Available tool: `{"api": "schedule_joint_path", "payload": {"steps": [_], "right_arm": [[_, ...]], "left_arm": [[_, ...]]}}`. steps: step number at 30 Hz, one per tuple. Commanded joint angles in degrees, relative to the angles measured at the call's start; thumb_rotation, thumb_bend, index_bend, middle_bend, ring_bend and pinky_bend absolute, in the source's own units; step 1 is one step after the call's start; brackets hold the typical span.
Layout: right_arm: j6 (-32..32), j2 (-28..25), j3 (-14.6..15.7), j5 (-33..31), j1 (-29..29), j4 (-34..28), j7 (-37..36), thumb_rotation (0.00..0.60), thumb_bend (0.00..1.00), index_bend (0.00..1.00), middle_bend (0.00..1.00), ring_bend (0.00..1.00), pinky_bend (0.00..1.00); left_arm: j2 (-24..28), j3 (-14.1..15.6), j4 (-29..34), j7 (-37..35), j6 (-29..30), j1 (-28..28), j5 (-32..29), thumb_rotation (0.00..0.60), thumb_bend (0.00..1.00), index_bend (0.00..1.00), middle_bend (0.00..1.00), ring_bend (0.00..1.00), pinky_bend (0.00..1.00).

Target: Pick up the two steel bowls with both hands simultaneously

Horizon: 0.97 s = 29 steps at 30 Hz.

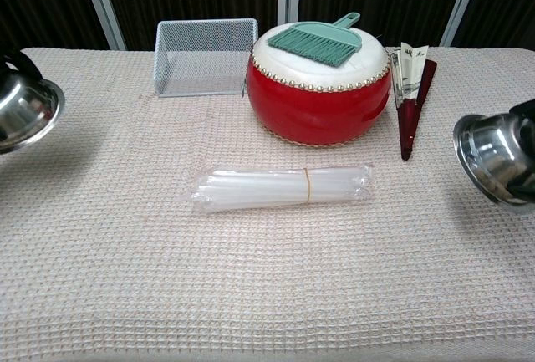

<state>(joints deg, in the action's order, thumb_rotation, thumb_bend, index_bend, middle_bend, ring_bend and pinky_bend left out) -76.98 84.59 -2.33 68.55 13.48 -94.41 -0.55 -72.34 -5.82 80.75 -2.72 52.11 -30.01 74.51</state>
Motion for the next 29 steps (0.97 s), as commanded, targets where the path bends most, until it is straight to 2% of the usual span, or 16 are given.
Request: {"api": "schedule_joint_path", "payload": {"steps": [1, 3, 5, 6, 8, 9, 10, 11, 13, 16, 20, 22, 26, 29], "right_arm": [[3.76, -0.24, 0.46, -1.18, 0.53, 1.43, 1.75, 0.600, 0.23, 0.42, 0.40, 0.30, 0.38], [5.13, -0.25, 0.15, -1.43, 0.96, 1.99, 2.04, 0.600, 0.23, 0.40, 0.39, 0.29, 0.36], [6.42, -0.12, -0.18, -2.11, 1.42, 2.59, 3.02, 0.600, 0.23, 0.36, 0.37, 0.27, 0.33], [7.18, -0.21, -0.20, -2.37, 1.65, 2.64, 3.41, 0.600, 0.21, 0.30, 0.33, 0.23, 0.29], [8.50, -0.56, -0.24, -2.34, 2.13, 2.71, 3.82, 0.600, 0.14, 0.13, 0.18, 0.10, 0.15], [8.53, -0.62, -0.37, -2.16, 2.18, 2.89, 3.96, 0.600, 0.09, 0.07, 0.10, 0.04, 0.08], [8.08, -0.53, -0.58, -1.82, 2.09, 3.16, 4.04, 0.600, 0.05, 0.02, 0.03, 0.00, 0.02], [7.55, -0.37, -0.82, -1.37, 1.95, 3.36, 3.79, 0.600, 0.02, 0.00, 0.00, 0.00, 0.00], [7.11, -0.45, -1.24, -0.33, 1.69, 3.37, 2.09, 0.600, 0.00, 0.00, 0.00, 0.00, 0.00], [6.26, -0.85, -1.40, 1.03, 1.15, 3.40, 0.75, 0.600, 0.00, 0.00, 0.00, 0.00, 0.00], [3.33, -0.34, -1.18, 4.11, -0.10, 4.23, -0.86, 0.600, 0.00, 0.00, 0.00, 0.00, 0.00], [0.97, -0.06, -0.42, 7.18, -1.08, 5.46, -2.39, 0.600, 0.00, 0.00, 0.00, 0.00, 0.00], [-3.01, 0.78, 0.77, 11.10, -2.93, 9.07, -3.50, 0.600, 0.00, 0.00, 0.00, 0.00, 0.00], [-4.14, 1.28, 0.95, 11.53, -4.06, 11.32, -4.11, 0.600, 0.00, 0.00, 0.00, 0.00, 0.00]], "left_arm": [[-3.67, -0.16, -4.03, 2.50, -2.80, -2.29, -2.56, 0.600, 0.23, 0.47, 0.46, 0.44, 0.58], [-4.81, -0.21, -5.60, 2.50, -4.70, -3.16, -3.56, 0.600, 0.23, 0.45, 0.45, 0.43, 0.58], [-4.79, 0.35, -6.37, 2.60, -8.47, -4.33, -4.77, 0.600, 0.21, 0.35, 0.40, 0.38, 0.53], [-4.32, 0.84, -6.15, 2.84, -10.70, -4.97, -5.32, 0.600, 0.18, 0.25, 0.34, 0.32, 0.48], [-4.16, 0.67, -5.64, 1.63, -11.28, -5.32, -5.07, 0.600, 0.09, 0.03, 0.10, 0.09, 0.26], [-4.70, 0.30, -6.14, 1.16, -9.48, -4.94, -4.43, 0.600, 0.06, 0.01, 0.04, 0.04, 0.19], [-5.29, 0.00, -6.62, 0.51, -7.64, -4.49, -3.67, 0.600, 0.02, 0.00, 0.00, 0.00, 0.11], [-5.82, -0.29, -7.10, -0.26, -5.73, -4.02, -2.83, 0.600, 0.01, 0.00, 0.00, 0.00, 0.09], [-6.48, -0.77, -7.93, -1.99, -1.76, -3.16, -0.68, 0.600, 0.00, 0.00, 0.00, 0.00, 0.04], [-5.37, -0.83, -6.93, -3.06, 1.84, -2.06, 1.17, 0.600, 0.00, 0.00, 0.00, 0.00, 0.03], [-2.86, -0.42, -2.20, -1.13, 7.70, 1.28, 1.28, 0.600, 0.00, 0.00, 0.00, 0.00, 0.03], [-1.75, 0.43, 1.24, 0.47, 13.94, 5.02, 1.84, 0.600, 0.00, 0.00, 0.00, 0.00, 0.02], [-1.65, 2.82, 5.98, -1.23, 24.49, 12.54, 3.37, 0.600, 0.00, 0.00, 0.00, 0.00, 0.05], [-3.65, 6.26, 4.28, -0.86, 34.42, 18.98, 7.91, 0.600, 0.00, 0.00, 0.01, 0.00, 0.07]]}}
